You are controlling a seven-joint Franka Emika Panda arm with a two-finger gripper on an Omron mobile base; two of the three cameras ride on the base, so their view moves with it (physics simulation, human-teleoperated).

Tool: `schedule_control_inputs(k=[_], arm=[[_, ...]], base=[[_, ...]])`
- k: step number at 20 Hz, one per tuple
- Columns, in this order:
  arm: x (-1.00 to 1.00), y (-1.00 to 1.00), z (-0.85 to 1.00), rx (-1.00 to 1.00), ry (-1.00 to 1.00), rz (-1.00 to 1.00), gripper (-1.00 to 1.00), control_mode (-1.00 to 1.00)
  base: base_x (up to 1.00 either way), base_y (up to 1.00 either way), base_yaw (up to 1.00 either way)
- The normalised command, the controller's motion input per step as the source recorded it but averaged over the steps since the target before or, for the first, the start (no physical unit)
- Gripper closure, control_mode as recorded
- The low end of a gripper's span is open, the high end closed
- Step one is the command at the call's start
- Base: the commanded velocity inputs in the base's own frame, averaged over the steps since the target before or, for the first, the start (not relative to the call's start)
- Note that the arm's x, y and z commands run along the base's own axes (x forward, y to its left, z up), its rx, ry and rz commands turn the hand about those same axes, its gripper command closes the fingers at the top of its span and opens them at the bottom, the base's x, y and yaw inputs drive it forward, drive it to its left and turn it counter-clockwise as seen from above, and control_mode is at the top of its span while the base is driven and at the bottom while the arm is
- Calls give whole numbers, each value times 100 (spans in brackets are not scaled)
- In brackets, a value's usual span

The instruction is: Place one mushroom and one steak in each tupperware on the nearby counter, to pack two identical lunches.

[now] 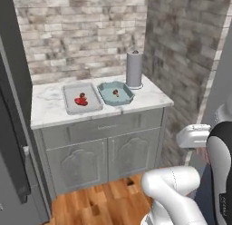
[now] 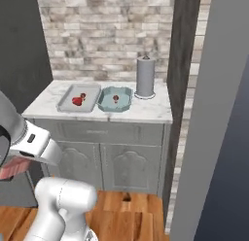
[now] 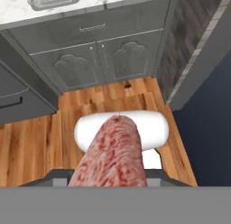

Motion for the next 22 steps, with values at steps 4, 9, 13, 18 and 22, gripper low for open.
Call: schedule_control_inputs(k=[4,9,13,18,22], arm=[[0,0,0,0,0,0,100,100],[0,0,0,0,0,0,100,100],[0,0,0,0,0,0,100,100],[0,0,0,0,0,0,100,100],[31,0,-26,0,0,0,100,-100]], base=[[100,11,0],[100,7,0],[100,0,0],[95,0,0],[35,0,0]])
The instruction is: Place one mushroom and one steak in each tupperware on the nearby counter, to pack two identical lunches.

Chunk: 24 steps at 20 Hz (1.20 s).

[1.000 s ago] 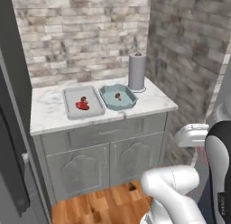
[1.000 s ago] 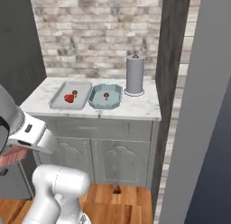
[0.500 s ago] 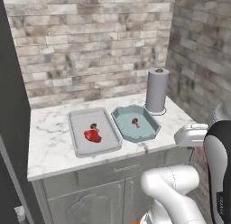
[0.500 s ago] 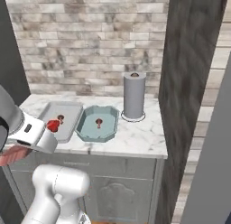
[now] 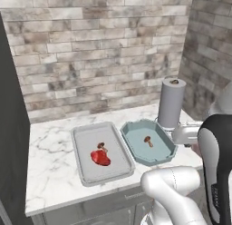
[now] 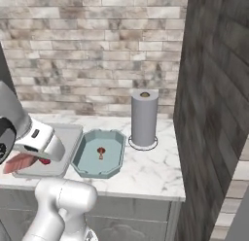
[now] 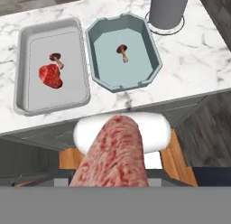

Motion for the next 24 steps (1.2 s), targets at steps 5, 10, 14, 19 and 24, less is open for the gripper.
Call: schedule_control_inputs(k=[5,10,14,19,24], arm=[[67,0,-57,0,0,0,100,-100],[82,0,-20,0,1,0,100,-100],[66,0,-5,0,0,5,100,-100],[36,0,-16,0,0,18,100,-100],[7,0,-30,-1,0,21,100,-100]], base=[[0,0,0],[0,0,0],[0,0,0],[0,0,0],[0,0,0]])
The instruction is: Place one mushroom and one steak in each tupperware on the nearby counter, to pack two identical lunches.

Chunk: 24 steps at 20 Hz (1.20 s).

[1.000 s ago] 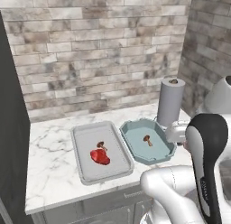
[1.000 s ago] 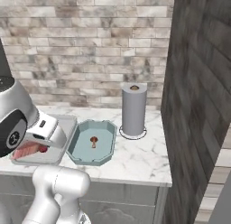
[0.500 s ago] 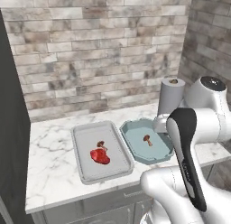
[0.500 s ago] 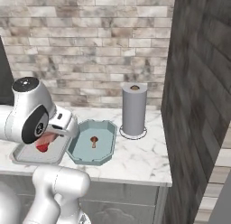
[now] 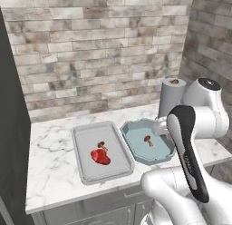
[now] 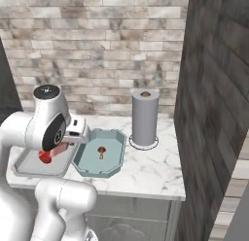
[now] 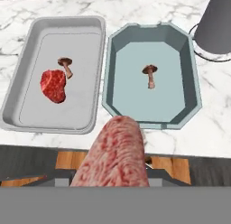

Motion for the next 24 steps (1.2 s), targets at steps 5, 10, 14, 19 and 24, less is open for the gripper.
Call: schedule_control_inputs(k=[5,10,14,19,24], arm=[[6,0,-25,-1,0,16,100,-100],[29,0,-20,0,0,14,100,-100],[42,1,-31,-1,0,12,100,-100],[53,6,-40,-2,0,9,100,-100],[53,10,-45,-3,0,6,100,-100]], base=[[0,0,0],[0,0,0],[0,0,0],[0,0,0],[0,0,0]])
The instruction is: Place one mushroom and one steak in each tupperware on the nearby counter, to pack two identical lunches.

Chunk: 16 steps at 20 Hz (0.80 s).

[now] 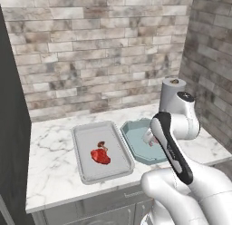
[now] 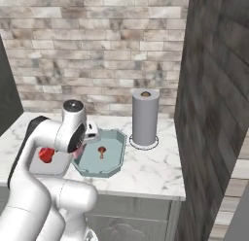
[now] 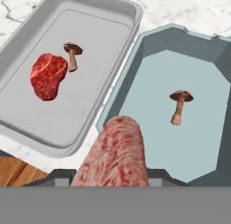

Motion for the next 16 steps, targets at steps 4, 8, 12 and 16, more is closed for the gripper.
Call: schedule_control_inputs(k=[4,8,12,16], arm=[[47,2,-34,-1,1,4,100,-100],[40,0,-25,0,5,0,100,-100],[37,0,-25,0,6,0,100,-100],[38,0,-30,0,4,0,100,-100]], base=[[0,0,0],[0,0,0],[0,0,0],[0,0,0]])
